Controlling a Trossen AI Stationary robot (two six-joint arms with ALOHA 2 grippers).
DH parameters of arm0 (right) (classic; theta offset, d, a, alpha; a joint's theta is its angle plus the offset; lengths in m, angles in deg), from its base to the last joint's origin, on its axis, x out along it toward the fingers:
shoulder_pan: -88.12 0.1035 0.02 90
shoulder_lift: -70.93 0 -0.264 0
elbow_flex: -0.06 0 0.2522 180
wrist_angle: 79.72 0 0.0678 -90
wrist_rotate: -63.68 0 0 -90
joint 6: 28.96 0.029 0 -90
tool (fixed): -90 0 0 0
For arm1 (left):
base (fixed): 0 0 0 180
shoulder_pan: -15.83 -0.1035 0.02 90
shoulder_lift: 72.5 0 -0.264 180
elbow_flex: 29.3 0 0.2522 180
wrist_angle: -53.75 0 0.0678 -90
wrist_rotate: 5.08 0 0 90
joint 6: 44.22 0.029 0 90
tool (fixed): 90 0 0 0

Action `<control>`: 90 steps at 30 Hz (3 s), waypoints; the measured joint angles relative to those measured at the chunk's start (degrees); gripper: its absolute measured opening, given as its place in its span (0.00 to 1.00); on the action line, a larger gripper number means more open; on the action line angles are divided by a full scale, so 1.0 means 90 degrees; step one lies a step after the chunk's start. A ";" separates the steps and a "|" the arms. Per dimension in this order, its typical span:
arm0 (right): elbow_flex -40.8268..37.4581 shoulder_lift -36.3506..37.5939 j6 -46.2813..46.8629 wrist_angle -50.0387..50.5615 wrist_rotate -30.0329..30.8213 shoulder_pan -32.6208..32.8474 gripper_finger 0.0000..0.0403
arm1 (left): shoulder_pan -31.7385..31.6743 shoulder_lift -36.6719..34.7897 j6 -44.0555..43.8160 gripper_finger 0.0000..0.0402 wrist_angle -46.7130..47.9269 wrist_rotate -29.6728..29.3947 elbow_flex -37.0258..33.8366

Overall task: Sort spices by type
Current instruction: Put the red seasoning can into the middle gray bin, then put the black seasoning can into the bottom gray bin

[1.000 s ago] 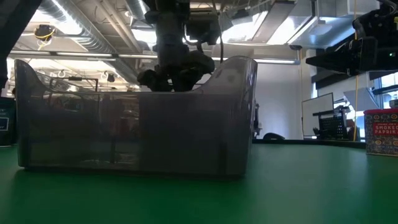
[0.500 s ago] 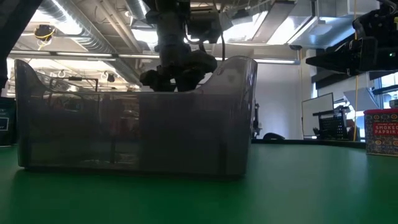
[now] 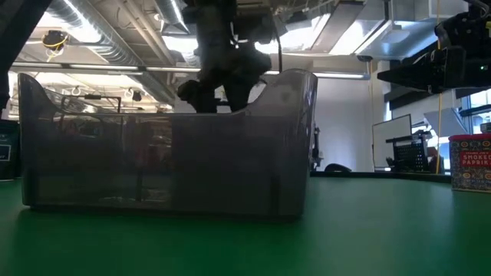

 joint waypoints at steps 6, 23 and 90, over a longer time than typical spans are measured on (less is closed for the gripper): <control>0.0001 0.0000 0.0000 -0.0002 0.0000 0.0000 0.01 | -0.0015 0.0000 0.0101 0.79 0.0021 -0.0009 0.0275; -0.0001 0.0001 0.0002 -0.0027 -0.0002 -0.0001 0.01 | 0.1110 0.0387 0.1651 0.79 -0.0871 -0.0104 0.0646; 0.0000 -0.0001 0.0002 0.0082 -0.0051 -0.0001 0.01 | 0.1021 0.0417 0.0944 0.79 0.2661 -0.2063 0.1700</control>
